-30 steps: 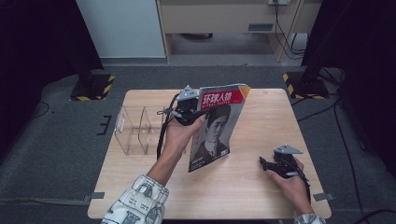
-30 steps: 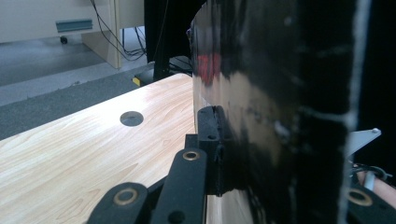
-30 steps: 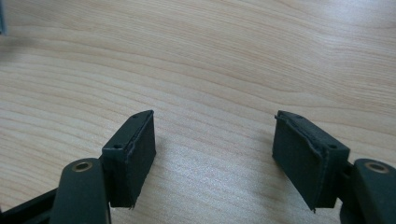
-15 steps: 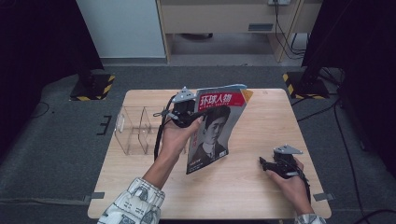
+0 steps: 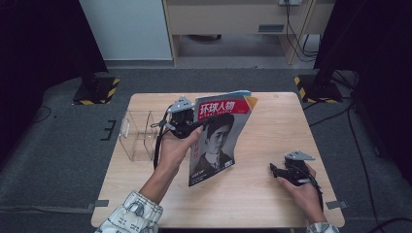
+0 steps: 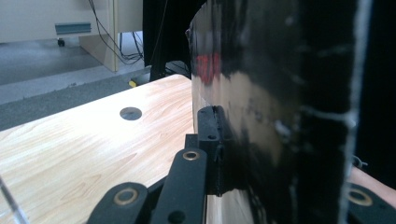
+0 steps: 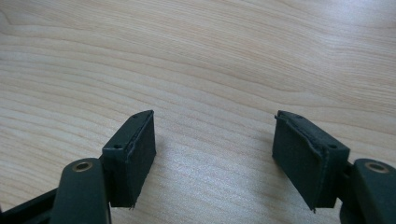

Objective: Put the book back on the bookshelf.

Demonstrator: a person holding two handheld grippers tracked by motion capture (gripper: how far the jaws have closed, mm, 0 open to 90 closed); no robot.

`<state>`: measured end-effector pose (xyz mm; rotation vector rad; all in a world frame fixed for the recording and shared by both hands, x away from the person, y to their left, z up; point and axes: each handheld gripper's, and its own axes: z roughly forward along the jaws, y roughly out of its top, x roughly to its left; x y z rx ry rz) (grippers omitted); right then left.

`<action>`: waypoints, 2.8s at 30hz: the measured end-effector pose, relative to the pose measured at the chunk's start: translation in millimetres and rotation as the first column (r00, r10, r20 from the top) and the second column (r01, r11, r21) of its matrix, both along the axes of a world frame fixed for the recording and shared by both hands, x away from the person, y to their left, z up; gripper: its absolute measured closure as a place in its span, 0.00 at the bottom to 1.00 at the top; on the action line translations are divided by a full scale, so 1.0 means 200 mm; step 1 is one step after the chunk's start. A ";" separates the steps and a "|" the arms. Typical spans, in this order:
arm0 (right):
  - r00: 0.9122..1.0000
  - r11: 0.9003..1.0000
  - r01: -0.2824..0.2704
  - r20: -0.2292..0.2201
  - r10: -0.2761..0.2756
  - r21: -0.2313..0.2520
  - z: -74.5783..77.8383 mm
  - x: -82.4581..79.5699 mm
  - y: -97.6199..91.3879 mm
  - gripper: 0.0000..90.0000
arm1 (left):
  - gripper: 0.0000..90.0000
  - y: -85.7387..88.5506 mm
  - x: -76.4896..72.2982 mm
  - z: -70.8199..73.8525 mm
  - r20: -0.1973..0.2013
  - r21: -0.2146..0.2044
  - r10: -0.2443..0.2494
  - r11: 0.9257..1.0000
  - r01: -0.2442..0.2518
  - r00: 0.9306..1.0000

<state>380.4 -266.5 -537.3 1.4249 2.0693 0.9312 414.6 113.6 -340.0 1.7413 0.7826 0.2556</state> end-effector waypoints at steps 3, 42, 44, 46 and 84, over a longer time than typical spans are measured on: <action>1.000 1.000 0.001 0.000 -0.001 0.000 0.00 0.00 0.00 0.34 | 0.96 0.02 0.00 -0.01 0.000 -0.001 0.004 1.000 -0.004 1.000; 1.000 1.000 -0.005 0.002 0.005 -0.003 0.00 0.00 0.00 0.34 | 0.96 0.37 -0.22 -0.04 0.008 -0.017 0.040 0.999 -0.040 0.999; 1.000 1.000 -0.007 0.001 0.007 -0.002 0.00 0.00 0.00 0.34 | 0.96 0.39 -0.23 -0.05 0.003 -0.015 0.043 0.999 -0.043 0.999; 1.000 1.000 -0.011 0.000 0.011 -0.002 0.00 0.00 0.00 0.34 | 0.96 0.41 -0.24 -0.06 -0.004 -0.014 0.049 0.999 -0.049 0.999; 1.000 1.000 -0.018 0.004 0.018 -0.003 0.00 0.00 0.00 0.34 | 0.96 0.71 -0.33 -0.08 0.006 -0.040 0.136 0.990 -0.135 0.991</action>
